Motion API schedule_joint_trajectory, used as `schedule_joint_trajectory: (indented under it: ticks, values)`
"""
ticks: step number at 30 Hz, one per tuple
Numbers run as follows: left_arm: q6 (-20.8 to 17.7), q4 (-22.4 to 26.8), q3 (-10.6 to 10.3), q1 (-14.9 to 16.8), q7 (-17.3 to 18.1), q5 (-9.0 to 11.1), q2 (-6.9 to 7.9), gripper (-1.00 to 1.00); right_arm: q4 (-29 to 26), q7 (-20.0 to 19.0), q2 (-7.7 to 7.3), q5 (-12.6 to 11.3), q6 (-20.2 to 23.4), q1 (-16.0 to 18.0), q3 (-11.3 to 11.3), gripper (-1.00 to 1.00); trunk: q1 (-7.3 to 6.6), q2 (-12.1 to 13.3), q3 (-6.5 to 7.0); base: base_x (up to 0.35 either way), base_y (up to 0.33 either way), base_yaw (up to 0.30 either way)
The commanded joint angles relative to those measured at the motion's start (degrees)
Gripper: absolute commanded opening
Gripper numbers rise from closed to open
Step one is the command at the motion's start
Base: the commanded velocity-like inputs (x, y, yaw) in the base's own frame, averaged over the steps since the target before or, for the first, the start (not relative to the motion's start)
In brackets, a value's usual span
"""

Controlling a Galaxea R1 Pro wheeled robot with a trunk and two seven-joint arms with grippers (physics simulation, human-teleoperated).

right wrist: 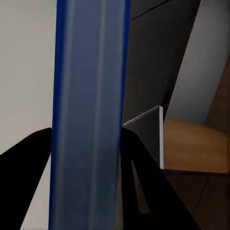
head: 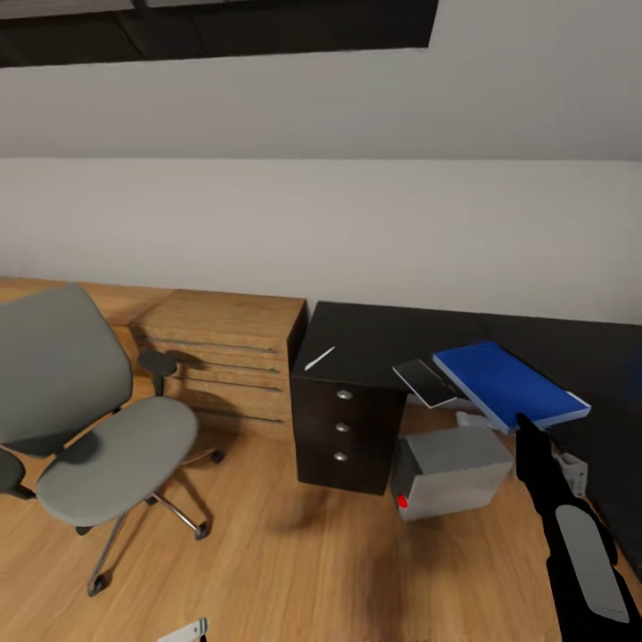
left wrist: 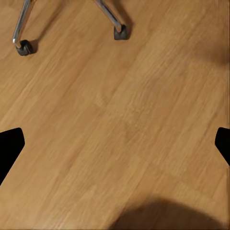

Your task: In the bedroom, organize the workspace by keeping the computer under the desk, ensuring the monitor is on the desk, placing the keyboard on the desk next to the monitor, placing the mouse on the desk next to the keyboard, moving the folder from the swivel chair onto the desk next to the mouse, stacking the notebook on top of the folder with the pen on top of the notebook, and positioning the swivel chair next to the desk.

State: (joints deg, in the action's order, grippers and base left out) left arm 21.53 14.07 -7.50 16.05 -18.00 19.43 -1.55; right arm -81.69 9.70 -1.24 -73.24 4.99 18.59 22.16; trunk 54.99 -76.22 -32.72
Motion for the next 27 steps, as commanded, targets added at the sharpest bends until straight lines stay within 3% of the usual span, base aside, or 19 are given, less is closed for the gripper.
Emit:
schedule_joint_trajectory:
  ticks: [1,17,27]
  values:
    - [0.18,-0.01,-0.53,0.03,-0.36,0.37,0.00,1.00,-0.08,0.32,0.01,-0.32,0.25,0.04,0.07,-1.00,0.00,-0.03,-0.10,0.000,0.000,-0.248]
    - [0.27,-0.01,-0.66,0.03,-0.01,0.32,-0.05,1.00,0.46,0.32,0.26,-0.32,0.12,0.04,0.07,-1.00,0.00,-0.03,-0.74,0.000,0.000,-0.238]
    - [0.20,-0.01,-0.67,0.03,-0.01,0.34,-0.07,1.00,1.17,0.18,0.27,-0.48,-2.20,0.04,-0.04,-1.00,0.00,-0.03,-1.16,0.000,0.000,-0.183]
